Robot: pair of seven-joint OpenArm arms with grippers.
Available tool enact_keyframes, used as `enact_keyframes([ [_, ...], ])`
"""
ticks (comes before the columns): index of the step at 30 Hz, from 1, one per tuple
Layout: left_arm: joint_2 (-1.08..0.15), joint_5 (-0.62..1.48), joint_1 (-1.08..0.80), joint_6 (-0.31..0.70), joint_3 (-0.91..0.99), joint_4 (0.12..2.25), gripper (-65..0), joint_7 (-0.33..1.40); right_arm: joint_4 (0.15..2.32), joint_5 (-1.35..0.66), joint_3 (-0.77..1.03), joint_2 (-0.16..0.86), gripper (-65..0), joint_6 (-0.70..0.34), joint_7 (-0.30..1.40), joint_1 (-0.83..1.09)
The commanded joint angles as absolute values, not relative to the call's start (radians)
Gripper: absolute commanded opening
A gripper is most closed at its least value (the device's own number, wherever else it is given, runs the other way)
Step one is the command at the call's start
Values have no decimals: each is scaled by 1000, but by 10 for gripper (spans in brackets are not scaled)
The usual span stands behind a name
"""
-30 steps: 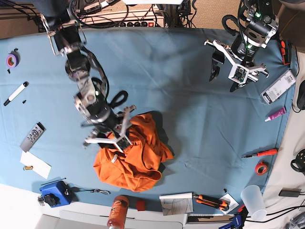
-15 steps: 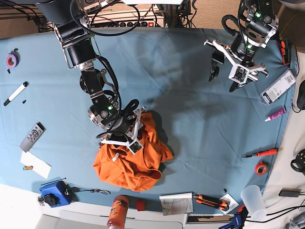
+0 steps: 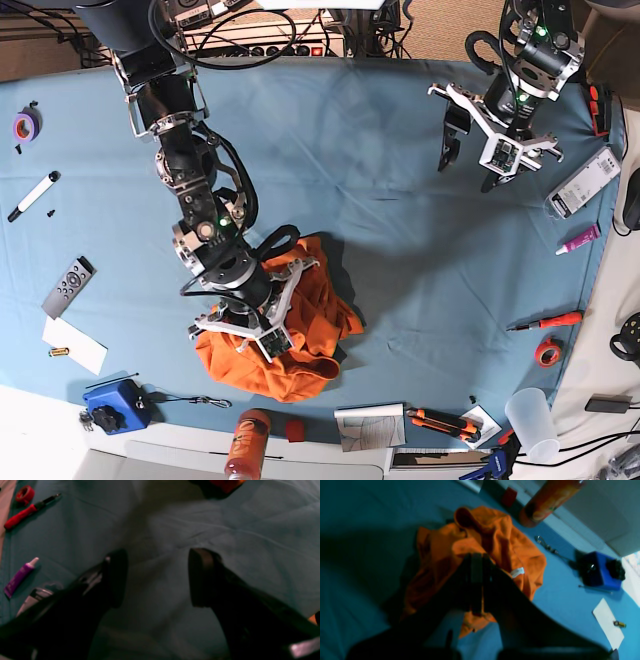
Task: Layout the t-shirt on the table in an organized manner, then fold the t-shirt properly
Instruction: 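Lift the orange t-shirt with the right gripper and swing it toward the left gripper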
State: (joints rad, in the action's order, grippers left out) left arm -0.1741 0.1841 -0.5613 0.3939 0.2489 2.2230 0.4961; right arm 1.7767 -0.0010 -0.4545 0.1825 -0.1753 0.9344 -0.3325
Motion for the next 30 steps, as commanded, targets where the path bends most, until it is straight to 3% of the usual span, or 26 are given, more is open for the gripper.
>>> enact_keyframes([
  [1,-177,194,-562,390,250,2238,-270,470,1814,-10,-451,182,-650,-171,909,-360],
  [5,-177,194,-562,390,250,2238,-270,470,1892,-131,-451,182,-650,-268,909,-357],
  [10,-177,194,-562,353,250,2238,-270,471,1968,-348,-451,174,-650,-488,914,-323],
  [13,-177,194,-562,329,251,2238,-270,471,1969,-434,-451,168,-650,-567,926,-294],
  [30,-177,194,-562,315,251,2238,-270,507,1968,-444,-451,133,-650,-588,906,-264],
])
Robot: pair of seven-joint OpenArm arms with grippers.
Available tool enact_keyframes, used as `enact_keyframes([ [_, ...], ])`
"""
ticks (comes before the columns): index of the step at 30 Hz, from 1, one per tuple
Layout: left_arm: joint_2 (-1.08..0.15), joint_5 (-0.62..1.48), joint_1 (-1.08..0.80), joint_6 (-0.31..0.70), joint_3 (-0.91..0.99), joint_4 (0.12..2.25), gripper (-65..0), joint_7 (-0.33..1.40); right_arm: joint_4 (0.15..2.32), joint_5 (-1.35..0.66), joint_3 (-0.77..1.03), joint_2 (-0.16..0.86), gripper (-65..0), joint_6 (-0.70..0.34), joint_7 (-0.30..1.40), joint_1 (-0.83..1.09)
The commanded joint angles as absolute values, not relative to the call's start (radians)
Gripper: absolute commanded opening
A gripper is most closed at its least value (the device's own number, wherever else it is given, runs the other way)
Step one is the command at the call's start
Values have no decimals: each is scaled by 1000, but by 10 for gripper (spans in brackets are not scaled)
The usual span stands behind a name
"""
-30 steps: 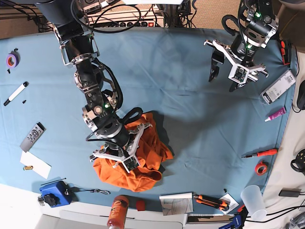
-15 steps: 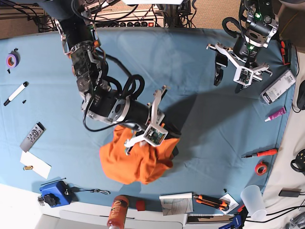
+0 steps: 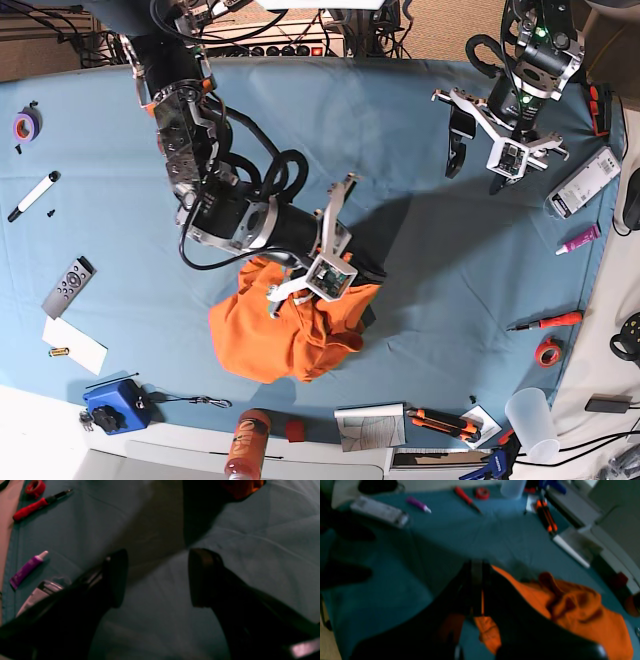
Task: Layout the t-shirt on the table in an organized manner, then fold the t-shirt properly
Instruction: 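Lift the orange t-shirt with the right gripper and swing it toward the left gripper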
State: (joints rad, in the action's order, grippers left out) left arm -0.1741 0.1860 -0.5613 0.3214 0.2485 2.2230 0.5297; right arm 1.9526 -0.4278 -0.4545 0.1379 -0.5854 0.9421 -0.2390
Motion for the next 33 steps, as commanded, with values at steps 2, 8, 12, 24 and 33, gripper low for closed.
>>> enact_keyframes([
  [2,-176,193,-563,241,251,2238,-270,558,1968,-444,-454,113,-650,-588,906,-268],
  [8,-149,123,-563,74,251,2238,-270,610,1933,-394,-530,87,-650,-587,880,-298],
  [12,-149,103,-563,74,251,2238,-270,611,1804,-333,-636,52,-650,-587,859,-345],
  [24,-149,96,-568,74,251,2238,-270,613,1667,-320,-751,-112,-511,-588,863,-420],
  [33,-147,111,-567,83,251,2238,-270,604,1669,-314,-730,-142,-486,-574,903,-485],
])
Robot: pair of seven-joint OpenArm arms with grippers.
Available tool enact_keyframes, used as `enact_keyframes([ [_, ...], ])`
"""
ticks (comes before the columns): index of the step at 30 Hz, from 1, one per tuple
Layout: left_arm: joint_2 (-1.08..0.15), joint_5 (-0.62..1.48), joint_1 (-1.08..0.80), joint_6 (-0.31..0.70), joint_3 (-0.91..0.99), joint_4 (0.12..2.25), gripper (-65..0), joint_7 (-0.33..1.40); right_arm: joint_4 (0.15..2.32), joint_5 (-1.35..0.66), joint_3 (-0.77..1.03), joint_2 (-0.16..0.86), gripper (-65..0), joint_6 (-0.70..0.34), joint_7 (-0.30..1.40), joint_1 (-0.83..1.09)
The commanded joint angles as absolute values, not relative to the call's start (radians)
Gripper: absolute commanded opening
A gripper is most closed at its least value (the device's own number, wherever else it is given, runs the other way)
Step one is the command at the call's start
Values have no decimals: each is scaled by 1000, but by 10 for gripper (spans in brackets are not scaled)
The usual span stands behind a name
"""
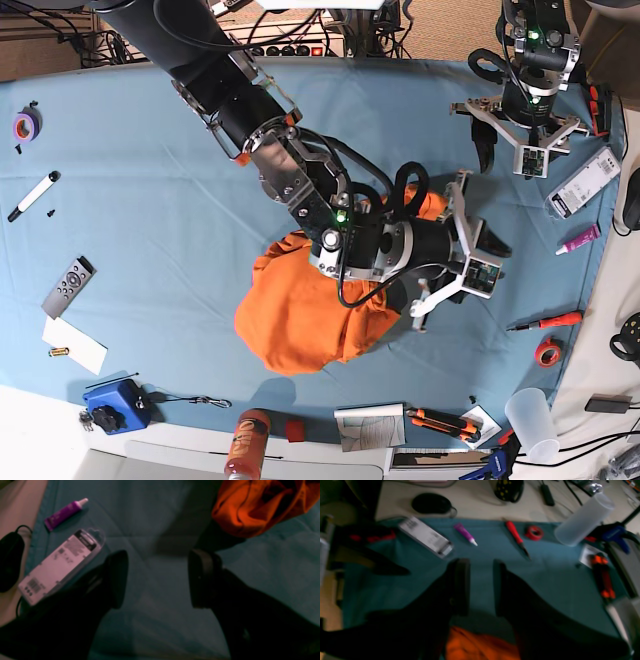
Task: Layout the t-shirt on the table in an organized manner, then fold the t-shirt properly
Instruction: 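Lift the orange t-shirt with the right gripper and swing it toward the left gripper, then grasp the shirt edge with the left gripper and release with the right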
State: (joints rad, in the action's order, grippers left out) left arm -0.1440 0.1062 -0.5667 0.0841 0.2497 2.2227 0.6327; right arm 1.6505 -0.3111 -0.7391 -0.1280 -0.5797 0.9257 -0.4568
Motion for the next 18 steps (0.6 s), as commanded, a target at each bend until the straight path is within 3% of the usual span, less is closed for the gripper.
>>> enact_keyframes([
  [1,-147,118,-567,113,251,2238,-270,591,1669,-300,-708,-141,-486,-554,911,-488],
  [5,-147,177,-564,364,250,2238,-270,476,1669,-275,-550,-141,-486,-469,949,-491],
  [8,-147,178,-553,515,246,2238,-270,388,1669,-275,-379,-133,-486,-467,981,-491],
  [14,-161,56,-499,514,81,2238,-270,387,1669,-288,-88,-41,-486,-467,1042,-490],
  [18,-169,-93,-442,369,-99,2223,-270,388,1669,-320,6,67,-486,-467,1072,-487],
])
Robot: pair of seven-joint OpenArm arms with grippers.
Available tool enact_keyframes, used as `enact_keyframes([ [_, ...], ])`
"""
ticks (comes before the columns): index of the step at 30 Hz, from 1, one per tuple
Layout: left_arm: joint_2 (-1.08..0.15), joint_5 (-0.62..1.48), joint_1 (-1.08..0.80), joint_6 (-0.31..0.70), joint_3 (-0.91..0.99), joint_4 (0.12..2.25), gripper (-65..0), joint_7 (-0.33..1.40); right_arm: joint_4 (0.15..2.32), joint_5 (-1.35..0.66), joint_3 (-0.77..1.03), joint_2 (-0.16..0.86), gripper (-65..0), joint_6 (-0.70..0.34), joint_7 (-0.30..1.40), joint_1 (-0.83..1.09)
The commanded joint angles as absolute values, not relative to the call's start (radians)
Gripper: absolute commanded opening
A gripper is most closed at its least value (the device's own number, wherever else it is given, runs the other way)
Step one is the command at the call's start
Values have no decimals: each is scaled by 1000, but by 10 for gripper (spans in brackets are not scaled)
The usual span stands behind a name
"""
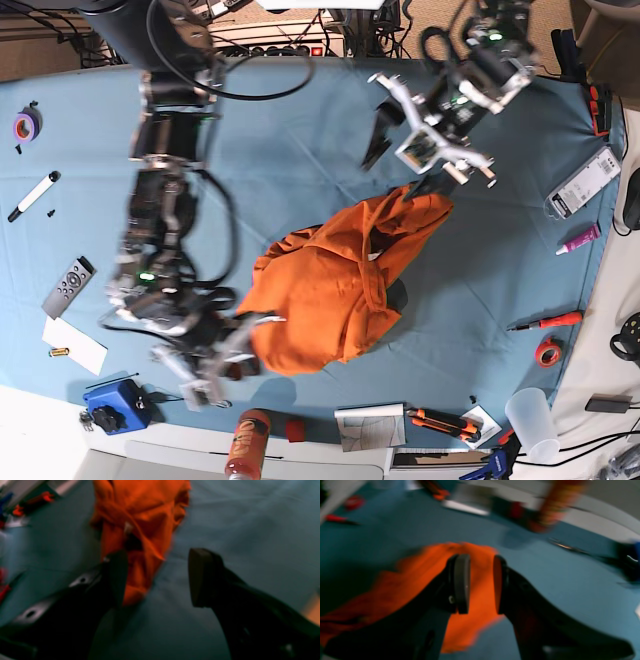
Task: Layout the t-shirt on the table in an organized manner, then fold the t-shirt properly
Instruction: 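Grasp the shirt edge with the left gripper and release with the right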
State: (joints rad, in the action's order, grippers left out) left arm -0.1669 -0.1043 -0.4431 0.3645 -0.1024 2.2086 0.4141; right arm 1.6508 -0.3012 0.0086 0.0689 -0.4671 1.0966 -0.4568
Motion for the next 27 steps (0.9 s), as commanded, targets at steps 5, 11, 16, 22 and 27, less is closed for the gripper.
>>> enact_keyframes([
  [5,-169,-173,-353,279,-243,2094,-270,396,1668,-324,34,205,-486,-467,1114,-465],
  [11,-168,-179,-253,149,-300,1894,-270,396,1668,-324,34,318,-486,-466,1108,-418],
  [16,-163,-142,-198,105,-299,1863,-283,427,1668,-324,35,362,-486,-465,1105,-367],
  [22,-163,-101,-173,77,-298,1863,-496,456,1668,-321,35,363,-486,-465,1100,-303],
  [27,-163,-101,-166,14,-298,1863,-637,456,1668,-320,35,363,-486,-465,1099,-248],
])
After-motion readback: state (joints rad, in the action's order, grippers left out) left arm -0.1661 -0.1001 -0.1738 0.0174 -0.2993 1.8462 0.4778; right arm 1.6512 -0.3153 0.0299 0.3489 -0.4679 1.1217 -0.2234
